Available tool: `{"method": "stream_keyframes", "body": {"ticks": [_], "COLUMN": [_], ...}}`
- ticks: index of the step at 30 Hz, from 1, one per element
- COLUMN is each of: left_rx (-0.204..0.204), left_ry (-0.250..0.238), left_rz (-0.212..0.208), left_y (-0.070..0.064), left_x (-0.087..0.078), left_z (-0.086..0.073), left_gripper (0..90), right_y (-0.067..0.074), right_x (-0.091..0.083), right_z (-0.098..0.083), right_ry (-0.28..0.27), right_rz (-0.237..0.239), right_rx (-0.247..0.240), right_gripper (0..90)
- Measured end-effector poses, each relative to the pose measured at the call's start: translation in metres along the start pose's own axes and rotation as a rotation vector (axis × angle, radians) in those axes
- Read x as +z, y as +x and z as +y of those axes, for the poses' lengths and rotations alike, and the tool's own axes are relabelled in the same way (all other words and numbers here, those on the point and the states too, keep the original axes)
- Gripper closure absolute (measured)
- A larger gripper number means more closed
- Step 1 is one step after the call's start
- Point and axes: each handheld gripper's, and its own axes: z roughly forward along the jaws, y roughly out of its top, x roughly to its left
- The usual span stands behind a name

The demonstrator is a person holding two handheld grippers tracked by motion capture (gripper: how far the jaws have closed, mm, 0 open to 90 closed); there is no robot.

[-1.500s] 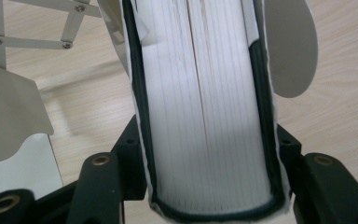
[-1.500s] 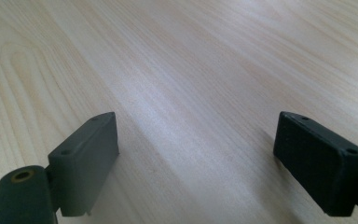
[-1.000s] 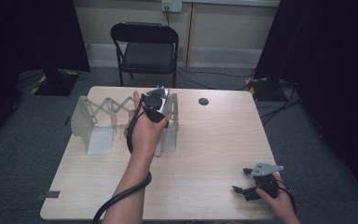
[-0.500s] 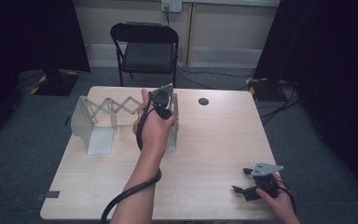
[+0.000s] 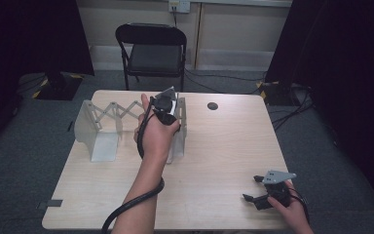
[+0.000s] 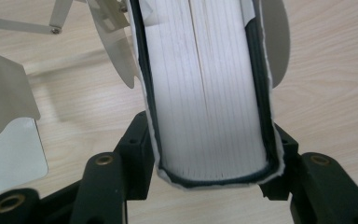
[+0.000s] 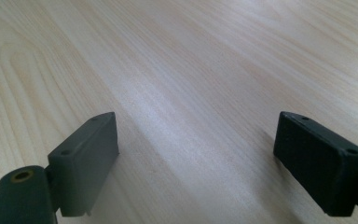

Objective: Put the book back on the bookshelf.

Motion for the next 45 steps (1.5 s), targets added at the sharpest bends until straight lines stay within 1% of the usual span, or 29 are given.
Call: {"method": "stream_keyframes", "body": {"ticks": [5,6,10,12,13,15,20,25,26,29,33,36,38,39,40,45], "left_rx": [0.013,0.024,0.023,0.036,0.036,0.034,0.045,0.047,0.052,0.059,0.060,0.068,0.067,0.072,0.078,0.080], "left_ry": [-0.015,-0.018,-0.025,-0.026,-0.026,-0.037,-0.032,-0.041,-0.051,-0.057,-0.060,-0.069,-0.075,-0.071,-0.070,-0.077], "left_rz": [-0.016,-0.021,-0.038,-0.036,-0.036,-0.049,-0.064,-0.071,-0.077,-0.078,-0.084,-0.086,-0.089,-0.089,-0.098,-0.104], "left_y": [0.001,0.002,0.004,0.005,0.005,0.005,0.007,0.007,0.007,0.008,0.011,0.013,0.014,0.014,0.016,0.019], "left_x": [-0.002,-0.002,-0.004,-0.005,-0.005,-0.006,-0.006,-0.008,-0.009,-0.011,-0.012,-0.014,-0.015,-0.015,-0.016,-0.015], "left_z": [-0.005,-0.006,-0.011,-0.013,-0.013,-0.014,-0.020,-0.023,-0.025,-0.027,-0.032,-0.037,-0.038,-0.039,-0.041,-0.046], "left_gripper": [45.0,45.0,44.5,44.3,44.1,43.5,42.6,42.2,41.8,40.8,39.5,38.4,37.7,37.7,37.3,36.1], "right_y": [0.000,0.000,0.000,0.000,0.000,0.000,0.000,0.000,0.000,0.000,0.000,0.000,0.000,0.000,0.000,0.000], "right_x": [0.000,0.000,0.000,0.000,0.000,0.000,0.000,0.000,0.000,0.000,0.000,0.000,0.000,0.000,0.000,0.000], "right_z": [0.000,0.000,0.000,0.000,0.000,0.000,0.000,0.000,0.000,0.000,0.000,0.000,0.000,0.000,0.000,0.000], "right_ry": [0.000,0.000,0.000,0.000,0.000,0.000,0.000,0.001,0.000,0.000,-0.001,-0.001,0.000,0.000,0.000,-0.001], "right_rz": [0.000,0.000,0.000,0.000,0.000,0.000,0.000,0.000,0.000,0.000,-0.001,-0.001,-0.002,-0.002,-0.001,-0.002], "right_rx": [-0.001,0.000,0.000,-0.001,-0.001,-0.001,0.000,0.000,0.000,-0.001,0.000,0.000,0.000,0.000,0.000,0.001], "right_gripper": [13.3,13.3,13.3,13.3,13.3,13.3,13.3,13.3,13.3,13.3,13.3,13.4,13.3,13.3,13.4,13.4]}}
